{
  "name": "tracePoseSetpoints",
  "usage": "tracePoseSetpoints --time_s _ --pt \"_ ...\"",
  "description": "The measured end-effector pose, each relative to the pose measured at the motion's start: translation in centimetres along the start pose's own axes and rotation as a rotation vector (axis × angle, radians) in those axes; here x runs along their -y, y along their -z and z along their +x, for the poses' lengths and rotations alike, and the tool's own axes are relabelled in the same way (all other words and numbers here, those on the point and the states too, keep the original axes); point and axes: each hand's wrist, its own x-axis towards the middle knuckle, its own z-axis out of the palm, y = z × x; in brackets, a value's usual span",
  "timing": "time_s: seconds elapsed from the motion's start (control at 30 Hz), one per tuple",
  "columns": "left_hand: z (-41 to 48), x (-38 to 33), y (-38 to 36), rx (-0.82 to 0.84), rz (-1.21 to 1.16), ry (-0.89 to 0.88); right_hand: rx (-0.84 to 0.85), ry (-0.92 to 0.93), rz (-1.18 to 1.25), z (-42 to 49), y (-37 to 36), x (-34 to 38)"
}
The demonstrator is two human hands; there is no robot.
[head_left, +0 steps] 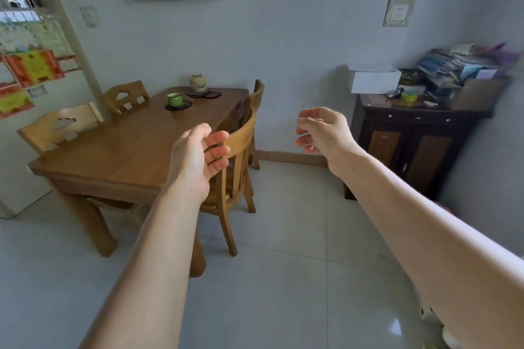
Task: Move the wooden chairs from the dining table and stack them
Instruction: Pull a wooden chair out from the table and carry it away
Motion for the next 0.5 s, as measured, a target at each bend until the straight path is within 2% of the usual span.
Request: tracePoseSetpoints --time_s 0.5 --pt "15.3 4.7 -10.1 0.050 0.098 0.030 0.023 -0.045 0.038 19.1 1.1 -4.8"
